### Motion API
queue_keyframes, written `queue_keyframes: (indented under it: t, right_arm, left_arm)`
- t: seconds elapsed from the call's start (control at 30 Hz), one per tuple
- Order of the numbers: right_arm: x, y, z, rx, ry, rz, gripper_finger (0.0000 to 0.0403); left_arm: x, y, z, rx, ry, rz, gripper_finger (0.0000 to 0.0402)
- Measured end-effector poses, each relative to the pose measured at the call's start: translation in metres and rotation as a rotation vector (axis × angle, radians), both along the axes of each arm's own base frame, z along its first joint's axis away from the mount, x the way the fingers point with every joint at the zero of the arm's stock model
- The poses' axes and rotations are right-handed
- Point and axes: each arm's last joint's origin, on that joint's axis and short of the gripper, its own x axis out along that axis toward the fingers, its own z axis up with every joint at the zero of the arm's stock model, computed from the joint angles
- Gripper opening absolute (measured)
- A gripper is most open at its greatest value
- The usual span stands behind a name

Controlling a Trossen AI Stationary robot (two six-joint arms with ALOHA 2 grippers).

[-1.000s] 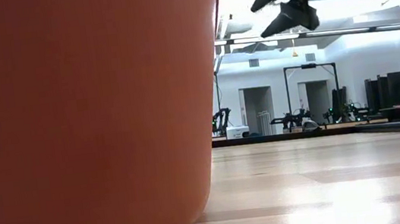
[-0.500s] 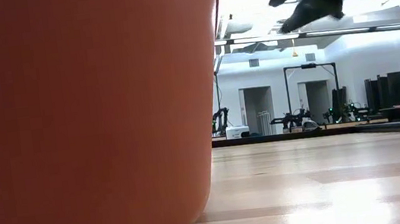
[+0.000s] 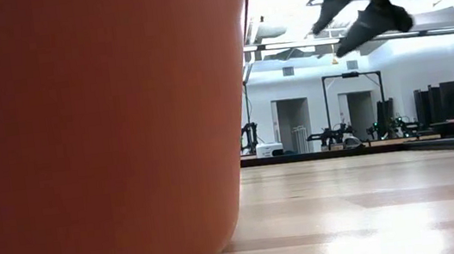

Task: Sort blocks
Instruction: Put the green game piece into the blue bin

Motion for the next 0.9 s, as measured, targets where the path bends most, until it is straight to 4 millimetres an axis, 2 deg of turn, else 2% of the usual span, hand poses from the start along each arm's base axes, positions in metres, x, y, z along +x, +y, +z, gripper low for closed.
queue_keyframes:
  t: [0.1, 0.23, 0.4, 0.63, 0.9]
  right_arm:
    - [0.009, -0.019, 0.009, 0.03, -0.062, 0.006, 0.0291]
    - [0.02, -0.044, 0.03, -0.008, -0.078, 0.085, 0.029]
    - [0.022, -0.057, 0.047, -0.103, -0.088, 0.127, 0.029]
    - [0.022, -0.044, 0.046, -0.123, -0.07, 0.198, 0.029]
    - [0.02, -0.028, 0.044, -0.113, -0.058, 0.26, 0.0291]
  left_arm:
    - [-0.002, -0.001, -0.001, 0.09, -0.004, -0.132, 0.0217]
    - [0.0, -0.001, -0.005, 0.139, 0.0, -0.209, 0.0217]
    - [0.004, 0.0, -0.019, 0.195, 0.074, -0.304, 0.0217]
    - [0.014, 0.002, -0.043, 0.351, 0.184, -0.408, 0.0217]
    - [0.028, -0.011, -0.05, 0.35, 0.11, -0.502, 0.0217]
